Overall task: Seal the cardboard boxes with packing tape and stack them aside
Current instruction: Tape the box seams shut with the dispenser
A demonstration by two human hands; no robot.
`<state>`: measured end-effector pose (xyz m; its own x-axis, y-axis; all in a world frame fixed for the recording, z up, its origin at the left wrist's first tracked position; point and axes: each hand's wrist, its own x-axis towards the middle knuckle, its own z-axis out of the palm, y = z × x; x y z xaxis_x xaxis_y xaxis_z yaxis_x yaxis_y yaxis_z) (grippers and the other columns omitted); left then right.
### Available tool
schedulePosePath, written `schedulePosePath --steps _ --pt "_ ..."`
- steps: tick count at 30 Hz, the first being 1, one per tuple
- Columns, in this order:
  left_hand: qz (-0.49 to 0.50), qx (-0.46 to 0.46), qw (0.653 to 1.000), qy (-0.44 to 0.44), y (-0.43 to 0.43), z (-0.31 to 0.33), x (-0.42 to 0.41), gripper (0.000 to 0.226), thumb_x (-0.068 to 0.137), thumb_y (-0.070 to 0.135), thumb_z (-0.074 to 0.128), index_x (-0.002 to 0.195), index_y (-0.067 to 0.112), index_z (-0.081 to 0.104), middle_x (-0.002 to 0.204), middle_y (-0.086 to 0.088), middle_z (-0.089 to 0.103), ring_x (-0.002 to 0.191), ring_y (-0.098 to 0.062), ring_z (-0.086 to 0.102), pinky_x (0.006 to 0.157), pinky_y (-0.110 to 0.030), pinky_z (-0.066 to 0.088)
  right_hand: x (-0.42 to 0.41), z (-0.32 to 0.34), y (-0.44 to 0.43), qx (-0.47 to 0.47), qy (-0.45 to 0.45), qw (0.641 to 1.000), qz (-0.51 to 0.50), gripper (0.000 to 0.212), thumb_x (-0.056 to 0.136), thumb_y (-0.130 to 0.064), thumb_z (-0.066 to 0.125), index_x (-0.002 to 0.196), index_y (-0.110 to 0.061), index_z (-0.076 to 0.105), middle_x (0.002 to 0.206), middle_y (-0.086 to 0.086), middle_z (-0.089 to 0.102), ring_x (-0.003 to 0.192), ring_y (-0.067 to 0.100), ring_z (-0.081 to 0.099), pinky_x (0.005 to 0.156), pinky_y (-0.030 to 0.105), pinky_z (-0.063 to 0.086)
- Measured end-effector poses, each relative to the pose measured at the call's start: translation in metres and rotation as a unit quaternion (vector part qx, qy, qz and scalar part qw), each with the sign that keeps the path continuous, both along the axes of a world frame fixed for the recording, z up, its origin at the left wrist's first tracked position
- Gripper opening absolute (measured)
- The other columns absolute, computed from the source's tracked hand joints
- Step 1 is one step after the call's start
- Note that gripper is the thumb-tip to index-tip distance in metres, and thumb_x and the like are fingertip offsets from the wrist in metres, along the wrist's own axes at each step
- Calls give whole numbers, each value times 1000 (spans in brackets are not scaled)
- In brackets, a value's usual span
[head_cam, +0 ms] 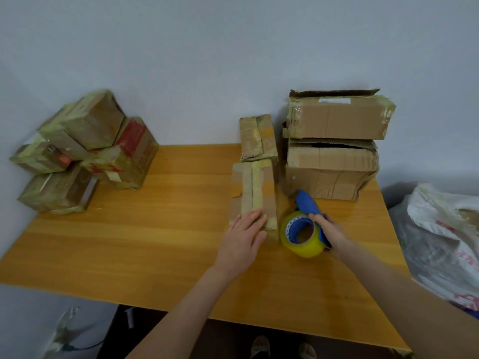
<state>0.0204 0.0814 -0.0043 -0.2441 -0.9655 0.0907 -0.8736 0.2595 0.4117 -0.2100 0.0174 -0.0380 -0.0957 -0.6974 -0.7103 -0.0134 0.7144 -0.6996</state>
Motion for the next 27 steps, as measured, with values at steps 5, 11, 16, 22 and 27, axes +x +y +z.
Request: schedulePosePath --steps 5,11,16,22,27 --pt "144 11 984 103 7 9 11 54 102 32 35 150 20 13 158 6 11 146 -8 10 119 -29 15 -5 23 3 -81 265 933 230 70 93 -62 37 142 -12 40 100 6 58 83 23 55 76 40 47" --pt "214 133 950 184 -1 14 -1 64 103 32 36 153 10 2 161 -3 7 148 -16 7 117 -27 12 69 69 29 -187 223 913 287 67 103 -42 36 156 -12 7 152 10 38 132 24 46 100 31 39" --pt "238 172 936 193 -20 12 -1 70 102 29 43 153 6 1 161 -7 5 148 -20 7 118 -32 15 112 62 30 -154 221 933 237 66 105 -38 32 155 -14 -3 135 15 55 107 30 60 82 38 49" --pt "209 164 931 251 -20 4 7 70 101 22 46 153 10 1 161 -3 5 148 -16 6 118 -29 11 120 52 30 -143 226 943 198 62 105 -31 33 156 -16 0 140 15 51 112 32 58 84 38 49" --pt "251 124 910 307 -4 0 38 59 95 35 55 147 17 32 144 0 41 129 -15 43 102 -32 44 86 56 35 -183 228 927 234 57 103 -38 38 150 -7 31 147 10 45 133 25 43 102 32 37"
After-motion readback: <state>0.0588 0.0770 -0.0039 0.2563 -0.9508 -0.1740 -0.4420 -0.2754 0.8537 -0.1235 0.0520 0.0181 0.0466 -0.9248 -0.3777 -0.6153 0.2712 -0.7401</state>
